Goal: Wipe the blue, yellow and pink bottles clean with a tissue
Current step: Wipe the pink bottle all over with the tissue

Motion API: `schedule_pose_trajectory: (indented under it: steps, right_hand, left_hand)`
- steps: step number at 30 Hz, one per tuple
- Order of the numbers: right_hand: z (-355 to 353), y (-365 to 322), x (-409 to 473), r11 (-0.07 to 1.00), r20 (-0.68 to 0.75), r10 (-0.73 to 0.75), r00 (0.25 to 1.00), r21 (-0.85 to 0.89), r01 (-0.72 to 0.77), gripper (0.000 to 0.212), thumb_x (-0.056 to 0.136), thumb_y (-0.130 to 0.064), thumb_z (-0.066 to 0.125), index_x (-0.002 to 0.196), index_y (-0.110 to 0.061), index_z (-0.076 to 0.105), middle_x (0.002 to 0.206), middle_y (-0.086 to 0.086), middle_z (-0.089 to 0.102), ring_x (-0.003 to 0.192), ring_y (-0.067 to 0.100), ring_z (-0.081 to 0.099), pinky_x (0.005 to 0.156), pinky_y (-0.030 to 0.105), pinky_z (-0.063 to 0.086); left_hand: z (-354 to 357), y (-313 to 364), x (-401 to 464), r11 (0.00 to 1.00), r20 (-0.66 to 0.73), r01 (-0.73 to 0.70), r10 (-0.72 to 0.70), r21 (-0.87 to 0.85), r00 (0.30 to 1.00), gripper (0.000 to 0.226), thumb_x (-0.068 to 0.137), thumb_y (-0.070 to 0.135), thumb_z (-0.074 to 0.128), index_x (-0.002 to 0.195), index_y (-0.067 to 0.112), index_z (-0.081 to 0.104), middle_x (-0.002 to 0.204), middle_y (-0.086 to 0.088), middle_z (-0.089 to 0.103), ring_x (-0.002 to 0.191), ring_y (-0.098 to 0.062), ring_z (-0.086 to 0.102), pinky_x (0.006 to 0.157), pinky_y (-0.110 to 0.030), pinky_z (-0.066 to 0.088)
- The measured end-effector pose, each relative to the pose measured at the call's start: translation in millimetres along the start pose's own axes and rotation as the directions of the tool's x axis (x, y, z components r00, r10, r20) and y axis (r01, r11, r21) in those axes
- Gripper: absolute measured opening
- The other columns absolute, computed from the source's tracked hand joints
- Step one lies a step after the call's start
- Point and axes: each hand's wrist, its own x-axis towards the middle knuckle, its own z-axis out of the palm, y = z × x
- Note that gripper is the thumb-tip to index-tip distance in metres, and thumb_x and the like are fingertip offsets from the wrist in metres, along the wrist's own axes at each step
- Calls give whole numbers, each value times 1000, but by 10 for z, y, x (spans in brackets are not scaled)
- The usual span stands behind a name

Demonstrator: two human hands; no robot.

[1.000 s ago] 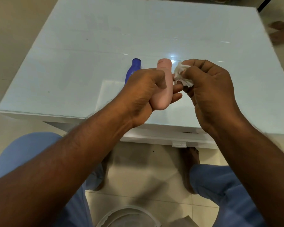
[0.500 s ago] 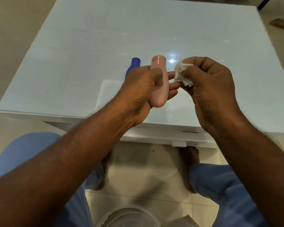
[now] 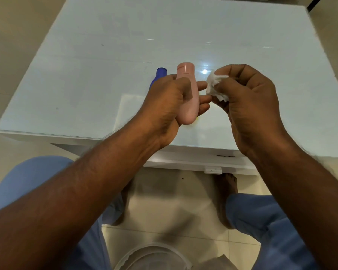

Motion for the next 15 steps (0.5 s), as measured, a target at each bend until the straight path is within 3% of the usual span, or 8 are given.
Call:
schedule_pose_trajectory:
  steps: [3,7,9,11,13,15]
  right_hand:
    - [-1,-21,-20,999,23,-28,999,-38,29,36,100,1,60,97,-28,81,106,-6,81,101,15,75,84,29,64]
    - [3,-38,-56,988,106,-10,994,-150,26,43,99,0,58,85,-31,82,92,-13,82,90,5,76,85,27,65]
    - [32,-6,-65,972,161,37,986,-234,2,28,99,-12,62,91,-28,84,96,-8,83,94,10,79,94,40,67]
    - [51,13,-77,954,210,74,975,-299,-9,21,97,-28,66,93,-20,85,92,0,82,93,20,79,97,52,65]
    - [61,8,-80,940,222,101,970,-342,-19,27,97,-41,69,92,-19,84,89,2,81,93,23,78,98,53,63]
    - [59,-15,-94,922,241,122,963,-386,-20,28,95,-50,74,97,-24,83,90,-5,81,92,14,77,95,44,63]
  left_hand:
    - [-84,20,33,1000,-31,-14,14,6,999,54,98,4,40,152,6,41,115,-16,69,81,-26,69,68,-34,63]
    - [-155,34,69,998,-75,49,-53,-47,996,52,97,22,39,145,7,51,112,-17,72,78,-23,63,65,-32,57]
    - [-154,12,84,998,-121,37,-42,-47,992,45,98,18,41,136,3,59,116,-17,72,80,-23,65,66,-32,58]
    - [-147,-14,112,999,-131,10,-15,-40,991,38,97,11,48,133,1,59,127,-20,69,96,-29,71,80,-42,63]
    - [-157,-33,140,1000,-139,-11,11,4,990,40,94,7,57,134,2,56,132,-21,65,113,-36,70,94,-51,60]
    - [-158,-27,139,999,-122,-31,36,41,992,41,94,4,59,136,3,57,131,-20,63,120,-38,66,96,-50,59]
